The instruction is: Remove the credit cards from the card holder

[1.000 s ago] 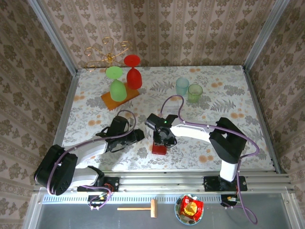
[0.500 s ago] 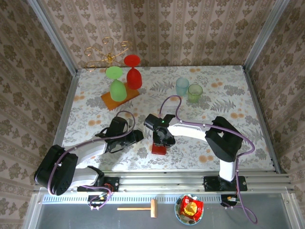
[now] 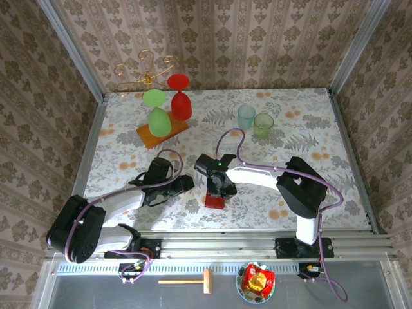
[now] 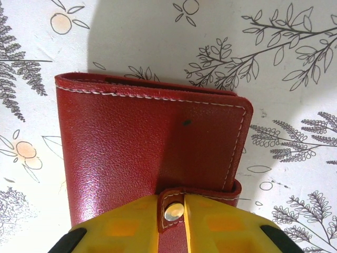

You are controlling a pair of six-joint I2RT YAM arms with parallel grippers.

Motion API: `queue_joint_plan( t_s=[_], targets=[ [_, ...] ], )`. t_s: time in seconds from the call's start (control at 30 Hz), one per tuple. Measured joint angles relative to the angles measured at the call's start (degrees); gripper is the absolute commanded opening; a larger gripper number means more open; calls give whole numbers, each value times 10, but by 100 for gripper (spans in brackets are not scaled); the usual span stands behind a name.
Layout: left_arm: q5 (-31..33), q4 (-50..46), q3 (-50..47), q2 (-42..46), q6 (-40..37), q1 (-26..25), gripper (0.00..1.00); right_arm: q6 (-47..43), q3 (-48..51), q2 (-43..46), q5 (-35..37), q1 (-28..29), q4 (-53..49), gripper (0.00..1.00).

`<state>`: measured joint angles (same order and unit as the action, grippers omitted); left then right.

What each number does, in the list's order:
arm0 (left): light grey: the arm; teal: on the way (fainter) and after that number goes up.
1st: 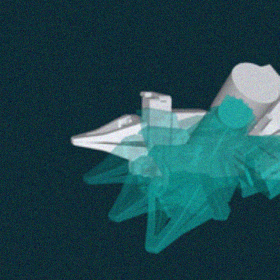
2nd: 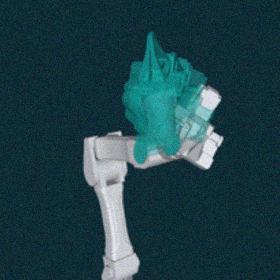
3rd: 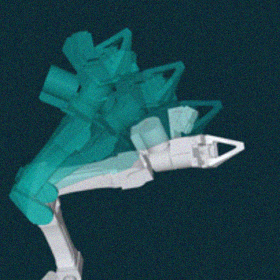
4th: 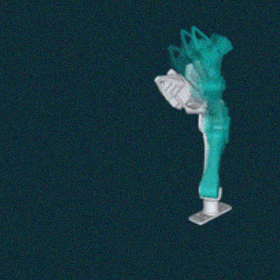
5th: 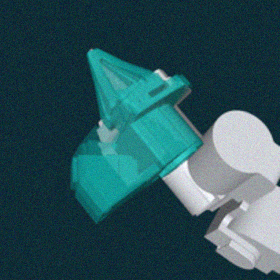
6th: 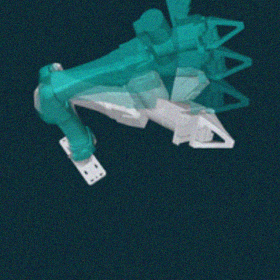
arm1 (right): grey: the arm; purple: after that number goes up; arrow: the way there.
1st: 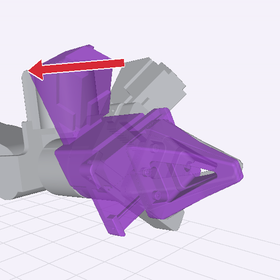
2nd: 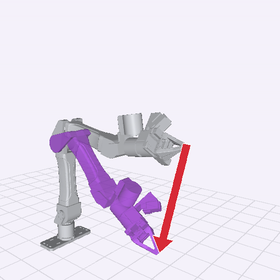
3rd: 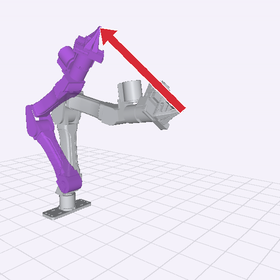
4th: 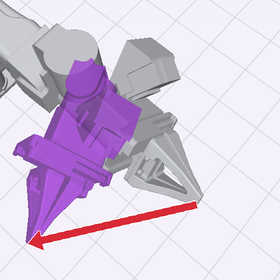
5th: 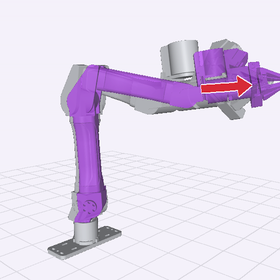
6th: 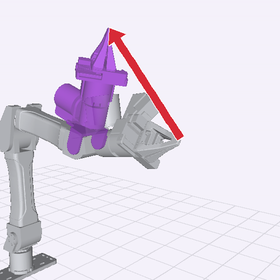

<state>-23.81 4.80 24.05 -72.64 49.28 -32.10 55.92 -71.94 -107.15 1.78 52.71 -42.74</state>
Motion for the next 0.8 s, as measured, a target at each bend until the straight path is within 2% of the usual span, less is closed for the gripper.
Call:
queue_joint_plan(
  t_s=[0.5, 0.8],
  targets=[
    [-2, 4, 1, -9, 0, -2, 43, 0, 50, 37, -10, -8, 55, 12],
    [13, 3, 44, -43, 9, -42, 43, 0, 114, 79, -46, -30, 130, 9]
  ],
)
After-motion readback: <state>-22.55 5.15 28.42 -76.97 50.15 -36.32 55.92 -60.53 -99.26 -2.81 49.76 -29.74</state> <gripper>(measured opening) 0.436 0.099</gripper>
